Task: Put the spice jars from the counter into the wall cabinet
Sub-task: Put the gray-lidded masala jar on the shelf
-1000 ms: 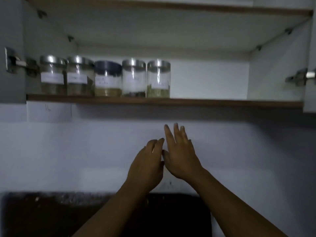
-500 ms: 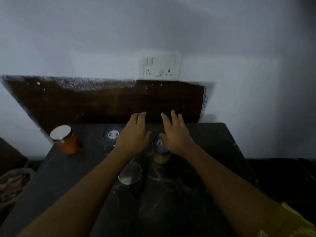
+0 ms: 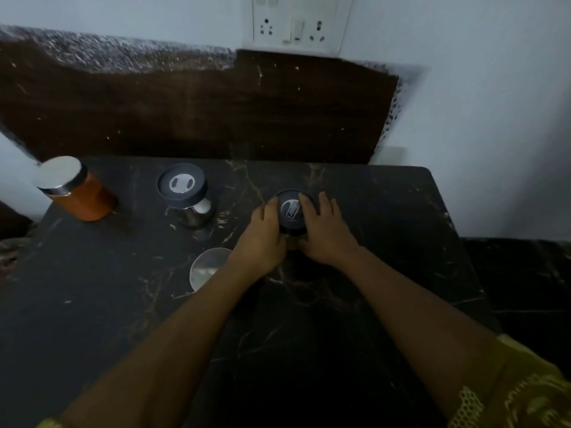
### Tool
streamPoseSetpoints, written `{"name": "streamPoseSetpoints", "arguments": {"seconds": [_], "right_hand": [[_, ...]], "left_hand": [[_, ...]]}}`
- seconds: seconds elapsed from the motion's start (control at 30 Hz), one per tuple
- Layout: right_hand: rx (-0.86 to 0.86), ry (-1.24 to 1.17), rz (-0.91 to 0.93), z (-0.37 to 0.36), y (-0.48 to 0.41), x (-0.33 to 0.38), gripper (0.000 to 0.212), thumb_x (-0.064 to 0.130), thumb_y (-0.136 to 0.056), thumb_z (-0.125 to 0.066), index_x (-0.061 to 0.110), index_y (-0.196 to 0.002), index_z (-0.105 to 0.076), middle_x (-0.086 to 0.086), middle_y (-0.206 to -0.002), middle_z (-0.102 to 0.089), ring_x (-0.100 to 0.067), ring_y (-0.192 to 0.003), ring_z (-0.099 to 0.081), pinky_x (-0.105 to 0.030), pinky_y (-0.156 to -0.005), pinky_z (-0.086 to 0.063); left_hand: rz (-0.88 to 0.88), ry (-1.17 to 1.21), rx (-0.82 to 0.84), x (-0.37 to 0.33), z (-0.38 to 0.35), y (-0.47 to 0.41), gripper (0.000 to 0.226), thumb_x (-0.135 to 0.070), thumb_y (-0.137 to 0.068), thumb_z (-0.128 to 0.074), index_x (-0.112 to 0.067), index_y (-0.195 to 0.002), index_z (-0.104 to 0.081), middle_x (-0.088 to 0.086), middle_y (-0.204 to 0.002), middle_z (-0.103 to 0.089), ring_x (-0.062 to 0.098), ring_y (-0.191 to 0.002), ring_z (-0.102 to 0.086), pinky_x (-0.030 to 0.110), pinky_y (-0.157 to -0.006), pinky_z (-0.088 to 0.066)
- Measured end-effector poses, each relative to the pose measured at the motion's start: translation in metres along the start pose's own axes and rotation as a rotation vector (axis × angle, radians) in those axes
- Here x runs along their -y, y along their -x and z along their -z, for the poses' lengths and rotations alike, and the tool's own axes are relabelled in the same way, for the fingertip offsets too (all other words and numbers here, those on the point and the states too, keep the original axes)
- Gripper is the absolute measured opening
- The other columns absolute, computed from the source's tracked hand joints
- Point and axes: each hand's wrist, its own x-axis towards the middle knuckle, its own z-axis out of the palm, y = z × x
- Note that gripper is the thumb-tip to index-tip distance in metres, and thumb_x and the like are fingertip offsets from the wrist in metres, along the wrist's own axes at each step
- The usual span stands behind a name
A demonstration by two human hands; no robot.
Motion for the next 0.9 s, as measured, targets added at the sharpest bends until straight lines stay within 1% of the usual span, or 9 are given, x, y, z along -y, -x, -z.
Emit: {"name": "streamPoseSetpoints", "arguments": {"seconds": [0.2,0.37,0.47,0.5,0.57,0.67,0.77,0.83,0.9], "right_hand": [[-0.053,-0.083,0.086,-0.011,-0.015,-0.003,0.091,0.04,-0.083,-0.062,0.026,-0.148,0.0,-0.022,-0.152,-0.002,-0.042,-0.136,-0.021,-0.047,-0.109,-0.027],[-0.048,-0.317,0.083,-0.001,-0.015,-0.01,0.086,0.036,-0.082,-0.063,0.028,-0.147,-0.007,-0.015,-0.147,-0.014,-0.032,-0.129,-0.037,-0.033,-0.104,-0.033],[-0.113,-0.479,0.098,0.021,-0.009,-0.014,0.08,0.035,-0.078,-0.067,0.034,-0.141,-0.018,-0.01,-0.141,-0.023,-0.024,-0.125,-0.039,-0.023,-0.097,-0.032],[-0.169,-0.522,0.119,0.032,-0.006,-0.012,0.078,0.035,-0.076,-0.07,0.035,-0.138,-0.022,-0.009,-0.139,-0.027,-0.018,-0.121,-0.039,-0.017,-0.094,-0.031],[-0.267,-0.601,0.156,0.053,0.003,-0.007,0.077,0.035,-0.072,-0.074,0.034,-0.134,-0.028,-0.007,-0.136,-0.031,-0.009,-0.114,-0.037,-0.009,-0.086,-0.032],[-0.326,-0.78,0.186,0.087,0.018,0.003,0.082,0.029,-0.071,-0.077,0.028,-0.136,-0.027,-0.005,-0.139,-0.032,-0.014,-0.121,-0.041,-0.023,-0.089,-0.046],[-0.374,-0.927,0.225,0.118,0.039,0.019,0.086,0.028,-0.074,-0.075,0.025,-0.142,-0.022,-0.005,-0.142,-0.033,-0.017,-0.121,-0.046,-0.025,-0.088,-0.05],[-0.421,-0.954,0.23,0.134,0.057,0.031,0.089,0.034,-0.074,-0.074,0.027,-0.144,-0.02,-0.005,-0.143,-0.034,-0.02,-0.123,-0.047,-0.035,-0.094,-0.051],[-0.487,-0.94,0.242,0.149,0.076,0.042,0.088,0.035,-0.074,-0.073,0.028,-0.144,-0.02,-0.003,-0.14,-0.039,-0.018,-0.118,-0.052,-0.035,-0.092,-0.052]], "left_hand": [[0.05,0.008,0.062,-0.003,-0.016,-0.018,0.075,-0.004,-0.088,-0.049,-0.012,-0.147,-0.003,0.023,-0.15,-0.018,0.035,-0.13,-0.037,0.036,-0.103,-0.036],[-0.024,0.165,0.025,-0.008,-0.004,-0.018,0.082,-0.011,-0.078,-0.062,-0.011,-0.145,-0.014,0.013,-0.145,-0.033,0.021,-0.129,-0.04,0.025,-0.103,-0.035],[-0.141,0.341,-0.013,-0.023,0.013,-0.014,0.081,-0.029,-0.067,-0.067,-0.053,-0.128,-0.021,-0.017,-0.13,-0.043,-0.018,-0.112,-0.043,0.0,-0.087,-0.035],[-0.166,0.369,-0.046,-0.03,0.019,-0.013,0.079,-0.037,-0.064,-0.067,-0.066,-0.118,-0.019,-0.028,-0.124,-0.041,-0.024,-0.109,-0.042,-0.001,-0.086,-0.036],[-0.205,0.397,-0.096,-0.041,0.029,-0.007,0.08,-0.045,-0.062,-0.069,-0.072,-0.115,-0.015,-0.031,-0.125,-0.043,-0.015,-0.117,-0.044,0.011,-0.094,-0.041],[-0.315,0.349,-0.155,-0.059,0.042,0.001,0.097,-0.04,-0.066,-0.07,-0.045,-0.138,-0.006,-0.015,-0.141,-0.034,0.002,-0.127,-0.041,0.027,-0.102,-0.041],[-0.422,0.292,-0.237,-0.081,0.053,0.01,0.114,-0.035,-0.063,-0.08,-0.033,-0.142,0.002,-0.031,-0.139,-0.017,-0.014,-0.126,-0.03,0.005,-0.097,-0.034],[-0.44,0.308,-0.28,-0.099,0.061,0.019,0.123,-0.039,-0.059,-0.083,-0.03,-0.145,0.005,-0.027,-0.14,-0.015,-0.02,-0.121,-0.029,-0.002,-0.091,-0.031],[-0.419,0.402,-0.309,-0.117,0.071,0.031,0.124,-0.048,-0.055,-0.081,-0.036,-0.145,0.004,-0.018,-0.143,-0.021,-0.017,-0.118,-0.037,0.0,-0.087,-0.038]]}}
